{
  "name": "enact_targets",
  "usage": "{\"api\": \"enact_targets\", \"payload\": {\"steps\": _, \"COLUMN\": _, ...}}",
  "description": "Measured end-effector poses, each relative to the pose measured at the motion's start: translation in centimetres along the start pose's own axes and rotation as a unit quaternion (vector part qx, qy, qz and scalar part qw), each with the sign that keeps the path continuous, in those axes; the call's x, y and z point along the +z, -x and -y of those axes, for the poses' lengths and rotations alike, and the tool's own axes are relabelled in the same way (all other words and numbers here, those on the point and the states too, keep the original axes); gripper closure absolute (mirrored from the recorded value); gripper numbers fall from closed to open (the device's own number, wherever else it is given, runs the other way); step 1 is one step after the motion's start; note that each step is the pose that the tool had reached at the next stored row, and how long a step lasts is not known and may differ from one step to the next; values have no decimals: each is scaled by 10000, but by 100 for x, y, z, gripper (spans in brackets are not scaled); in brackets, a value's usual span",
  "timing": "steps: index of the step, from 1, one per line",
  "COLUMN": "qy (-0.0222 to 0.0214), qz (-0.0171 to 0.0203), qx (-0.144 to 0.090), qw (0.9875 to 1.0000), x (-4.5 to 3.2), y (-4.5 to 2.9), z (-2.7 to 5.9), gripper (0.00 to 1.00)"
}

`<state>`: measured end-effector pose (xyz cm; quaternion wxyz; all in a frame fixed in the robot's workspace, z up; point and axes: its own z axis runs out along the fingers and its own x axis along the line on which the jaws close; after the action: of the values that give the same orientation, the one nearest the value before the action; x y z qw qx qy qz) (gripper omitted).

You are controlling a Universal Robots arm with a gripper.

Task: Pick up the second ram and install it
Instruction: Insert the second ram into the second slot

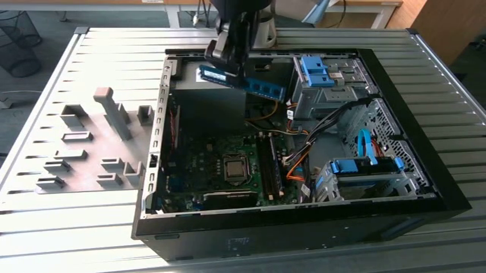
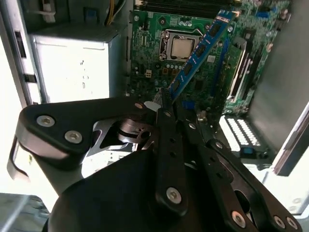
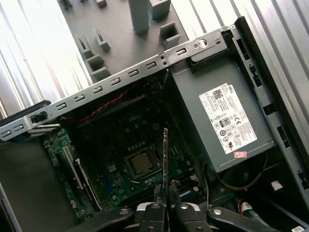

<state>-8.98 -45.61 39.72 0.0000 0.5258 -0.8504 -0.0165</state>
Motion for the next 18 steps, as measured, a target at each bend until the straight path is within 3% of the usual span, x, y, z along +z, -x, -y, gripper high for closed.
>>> {"api": "enact_targets", "payload": {"steps": 5, "qy": -8, "qz": 12, "qx": 458, "qw": 9990, "x": 15, "y": 0, "z": 0, "gripper": 86}}
{"api": "enact_targets", "payload": {"steps": 9, "qy": -15, "qz": 22, "qx": 821, "qw": 9966, "x": 28, "y": 0, "z": 1, "gripper": 86}}
{"api": "enact_targets", "payload": {"steps": 13, "qy": -21, "qz": 31, "qx": 1179, "qw": 9930, "x": 38, "y": -1, "z": 1, "gripper": 86}}
{"api": "enact_targets", "payload": {"steps": 18, "qy": -30, "qz": 42, "qx": 1629, "qw": 9866, "x": 50, "y": -1, "z": 1, "gripper": 86}}
